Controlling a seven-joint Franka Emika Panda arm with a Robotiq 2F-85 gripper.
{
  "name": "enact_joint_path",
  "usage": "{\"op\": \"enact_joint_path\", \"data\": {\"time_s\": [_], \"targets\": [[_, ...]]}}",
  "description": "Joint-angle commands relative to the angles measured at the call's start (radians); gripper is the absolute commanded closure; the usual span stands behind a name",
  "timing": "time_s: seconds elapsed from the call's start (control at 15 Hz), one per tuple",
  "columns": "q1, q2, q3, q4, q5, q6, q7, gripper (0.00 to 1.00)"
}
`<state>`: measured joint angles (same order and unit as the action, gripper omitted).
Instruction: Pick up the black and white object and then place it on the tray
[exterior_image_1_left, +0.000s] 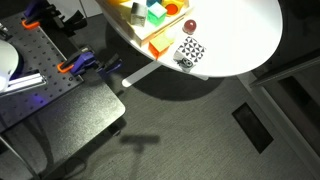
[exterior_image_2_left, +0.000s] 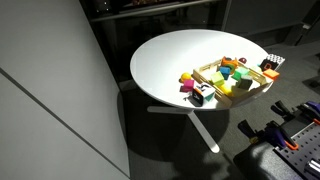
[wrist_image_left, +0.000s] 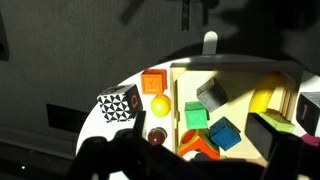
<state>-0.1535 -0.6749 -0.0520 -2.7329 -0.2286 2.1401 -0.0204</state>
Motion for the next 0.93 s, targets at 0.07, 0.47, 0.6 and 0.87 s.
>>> {"op": "enact_joint_path", "data": {"time_s": [0.07, 0.47, 0.6, 0.87], "targets": [[0.011, 0.190, 0.000, 0.113, 0.015, 0.036, 0.033, 0.00], [0.005, 0.376, -0.024, 0.225, 0.023, 0.064, 0.030, 0.00], [0.002, 0.429, -0.038, 0.261, 0.023, 0.062, 0.024, 0.00], [-0.013, 0.525, -0.062, 0.318, 0.000, 0.077, 0.036, 0.00]]}}
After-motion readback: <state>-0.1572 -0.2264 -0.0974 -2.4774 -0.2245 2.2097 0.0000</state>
